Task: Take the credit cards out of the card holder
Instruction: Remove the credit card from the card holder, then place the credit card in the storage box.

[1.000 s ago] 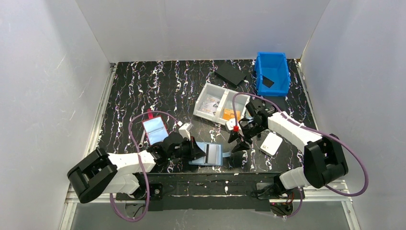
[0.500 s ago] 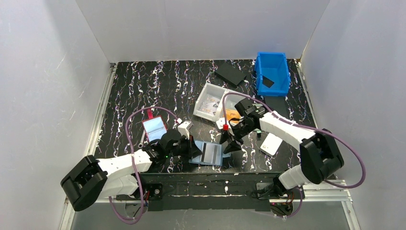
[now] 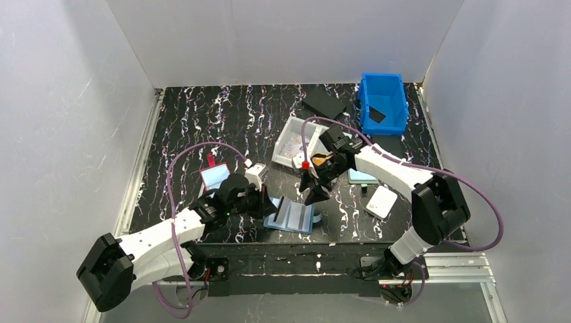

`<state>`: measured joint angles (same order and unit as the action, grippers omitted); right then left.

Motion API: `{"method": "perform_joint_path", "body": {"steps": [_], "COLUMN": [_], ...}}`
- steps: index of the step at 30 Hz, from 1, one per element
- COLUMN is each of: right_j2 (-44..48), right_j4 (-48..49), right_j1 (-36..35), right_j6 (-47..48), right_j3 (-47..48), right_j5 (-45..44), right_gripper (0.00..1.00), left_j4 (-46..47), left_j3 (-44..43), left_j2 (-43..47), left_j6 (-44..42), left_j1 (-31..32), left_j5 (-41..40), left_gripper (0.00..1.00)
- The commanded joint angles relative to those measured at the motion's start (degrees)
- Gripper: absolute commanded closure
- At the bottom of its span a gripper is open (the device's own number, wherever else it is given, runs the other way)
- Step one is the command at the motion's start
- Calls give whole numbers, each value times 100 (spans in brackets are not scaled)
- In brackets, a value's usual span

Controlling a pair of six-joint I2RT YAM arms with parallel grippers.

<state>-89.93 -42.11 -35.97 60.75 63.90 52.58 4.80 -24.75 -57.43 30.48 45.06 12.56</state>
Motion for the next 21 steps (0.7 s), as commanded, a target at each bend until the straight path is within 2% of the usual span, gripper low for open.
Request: {"method": "perform_joint_path", "body": {"steps": [1, 9, 16, 20, 21], "right_j2": [-134, -38, 3, 63, 93], "right_j4": [-286, -310, -384, -456, -434], "right_j1": [-92, -101, -104, -99, -103], "right_j6": [-109, -814, -1112, -1086, -1086], "right_j3": [484, 962, 769, 641, 619], "right_j5": [139, 315, 551, 812, 868], "right_gripper": [39, 37, 35, 40, 48], "left_j4": [-445, -196, -146, -145, -146], "left_j3": [-480, -775, -1078, -1212, -1242], "left_j2": [227, 349, 168, 70, 46], "left_j6": [-559, -981, -1073, -1105, -1106], "left_j1": [-50, -49, -48, -49, -50], "left_j5": [168, 758, 1017, 1104, 1118], "left_gripper": [100, 100, 100, 100, 100]}}
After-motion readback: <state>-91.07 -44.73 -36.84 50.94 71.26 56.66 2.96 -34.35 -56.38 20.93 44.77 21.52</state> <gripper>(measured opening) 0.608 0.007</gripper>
